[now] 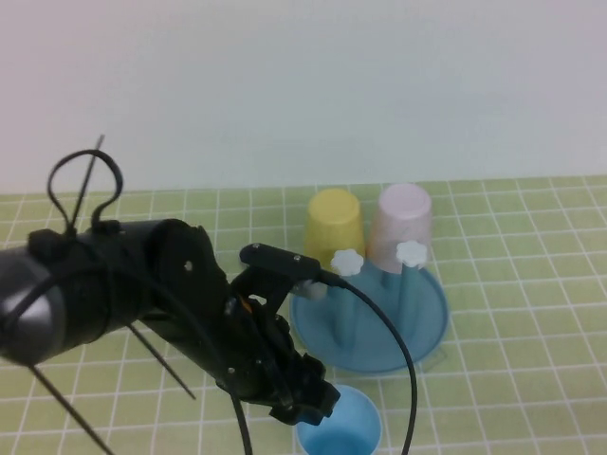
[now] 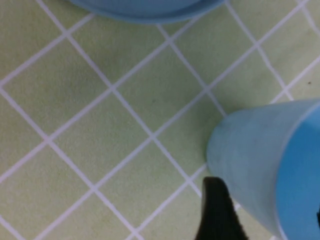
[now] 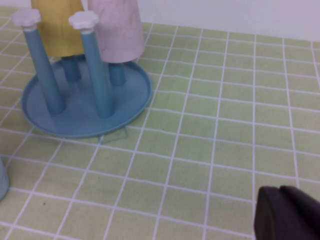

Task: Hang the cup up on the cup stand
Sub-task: Pick up the cup from the table, then adjust the cup with two arms

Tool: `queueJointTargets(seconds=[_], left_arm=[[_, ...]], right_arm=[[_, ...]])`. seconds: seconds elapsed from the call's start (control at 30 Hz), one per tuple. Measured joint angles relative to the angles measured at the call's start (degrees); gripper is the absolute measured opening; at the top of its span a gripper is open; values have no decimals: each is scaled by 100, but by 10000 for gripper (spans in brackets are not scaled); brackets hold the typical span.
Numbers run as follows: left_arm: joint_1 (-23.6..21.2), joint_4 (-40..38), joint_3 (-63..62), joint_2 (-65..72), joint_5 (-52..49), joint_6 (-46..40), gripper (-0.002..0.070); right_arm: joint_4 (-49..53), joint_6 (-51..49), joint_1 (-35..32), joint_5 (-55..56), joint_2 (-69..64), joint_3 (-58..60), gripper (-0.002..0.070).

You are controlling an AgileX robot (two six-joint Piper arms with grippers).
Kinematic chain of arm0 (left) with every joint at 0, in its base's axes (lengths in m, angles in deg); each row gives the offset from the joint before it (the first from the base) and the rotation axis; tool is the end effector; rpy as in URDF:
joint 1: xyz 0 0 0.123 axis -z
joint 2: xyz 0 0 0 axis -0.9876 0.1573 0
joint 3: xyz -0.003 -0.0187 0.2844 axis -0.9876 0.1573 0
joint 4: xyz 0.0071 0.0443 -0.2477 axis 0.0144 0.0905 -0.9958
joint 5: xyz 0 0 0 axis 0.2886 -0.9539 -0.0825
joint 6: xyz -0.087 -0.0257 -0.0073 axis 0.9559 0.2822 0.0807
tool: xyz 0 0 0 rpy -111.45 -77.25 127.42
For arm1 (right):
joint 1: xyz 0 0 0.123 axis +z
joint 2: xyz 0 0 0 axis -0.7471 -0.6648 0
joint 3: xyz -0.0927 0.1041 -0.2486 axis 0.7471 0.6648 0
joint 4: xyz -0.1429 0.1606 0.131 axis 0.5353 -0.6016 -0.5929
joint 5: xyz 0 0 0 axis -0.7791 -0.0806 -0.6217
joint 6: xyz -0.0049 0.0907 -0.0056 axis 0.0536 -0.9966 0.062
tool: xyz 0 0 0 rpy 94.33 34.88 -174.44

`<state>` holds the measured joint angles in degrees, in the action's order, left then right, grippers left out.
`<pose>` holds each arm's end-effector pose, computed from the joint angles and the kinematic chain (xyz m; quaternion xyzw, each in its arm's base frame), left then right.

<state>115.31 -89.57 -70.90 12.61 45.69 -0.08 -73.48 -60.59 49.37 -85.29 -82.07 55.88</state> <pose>0.2445 -0.1988 0.2333 0.2933 0.9220 -0.2007 0.1538 0.0631 0.0197 0.2375 -0.1070 0.8283 0.0623 0.5464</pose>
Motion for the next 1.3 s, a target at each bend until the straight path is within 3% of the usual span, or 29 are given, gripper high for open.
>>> queueJointTargets(seconds=[0.17, 0.33, 0.43, 0.53, 0.67, 0.73, 0.83, 0.9, 1.1, 1.3], left_arm=[[49, -11, -11, 418, 166, -171, 302], [53, -101, -75, 575, 271, -193, 98], [53, -707, -352, 457, 136, -429, 28], [53, -1798, -748, 398, -277, -1168, 15], [108, -3173, -1301, 399, -731, -1951, 15], [214, -3295, -1566, 399, -748, -1972, 15], [461, -3295, -1927, 399, -748, -1936, 15], [704, -3307, -2024, 397, -607, -1813, 15], [1377, -3286, -2124, 397, -93, -1797, 15], [1493, -3359, -2208, 421, -84, -1788, 15]], right_arm=[[-4, 0, 0, 0, 0, 0, -1], [-199, 91, 0, 0, 0, 0, -1], [-697, 826, 0, 0, 0, 0, -1], [-1584, 2185, 0, -109, 0, -24, 8], [-2571, 3643, 0, -705, 0, -226, 148], [-2753, 3965, 0, -1066, 0, -419, 281], [-2743, 4180, 0, -1353, 0, -663, 538], [-2661, 4204, 0, -1353, 0, -771, 627], [-2168, 4253, 0, -1328, -356, -957, 685], [-2055, 4280, 0, -1352, -1006, -1068, 692]])
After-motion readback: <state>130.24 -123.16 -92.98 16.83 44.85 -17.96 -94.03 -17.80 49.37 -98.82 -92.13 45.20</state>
